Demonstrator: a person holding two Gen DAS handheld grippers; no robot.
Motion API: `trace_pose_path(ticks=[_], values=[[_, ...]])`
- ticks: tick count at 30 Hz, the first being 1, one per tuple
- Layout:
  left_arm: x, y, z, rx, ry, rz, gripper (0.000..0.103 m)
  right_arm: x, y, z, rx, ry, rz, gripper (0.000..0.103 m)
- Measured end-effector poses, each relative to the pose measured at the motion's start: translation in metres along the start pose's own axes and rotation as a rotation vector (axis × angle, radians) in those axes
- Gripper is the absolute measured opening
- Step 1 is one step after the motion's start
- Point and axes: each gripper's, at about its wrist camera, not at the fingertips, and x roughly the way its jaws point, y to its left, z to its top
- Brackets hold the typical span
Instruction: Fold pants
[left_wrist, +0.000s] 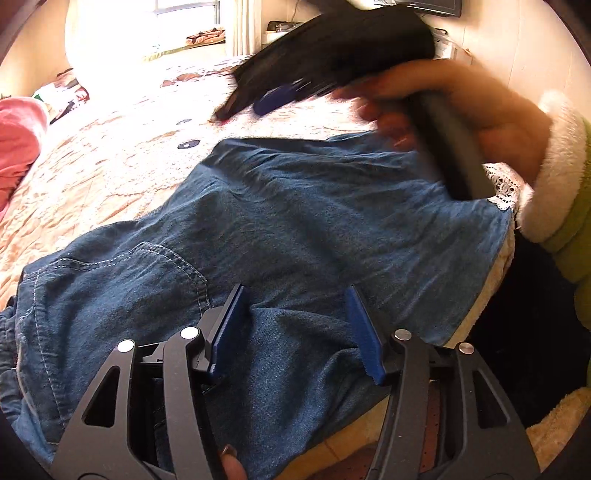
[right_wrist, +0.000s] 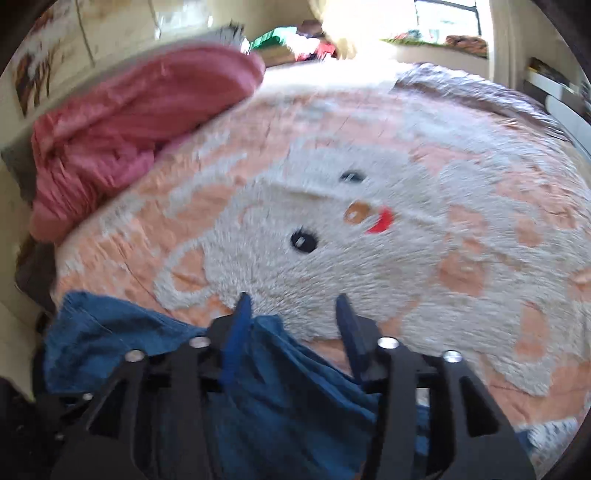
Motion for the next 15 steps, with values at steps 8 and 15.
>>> trace_pose_path(ticks=[8, 15], values=[[-0.041, 0.012, 0.035, -0.08, -0.132, -0.142, 0.062, -0.134, -0.115, -0.051, 0.192, -0.125, -0.205, 0.062], [0.009, 0.026, 0.099, -0.132, -0.008, -0.055, 0.062, -0.13, -0.162, -0.094, 0.305, -0.053, -0.208, 0.062]])
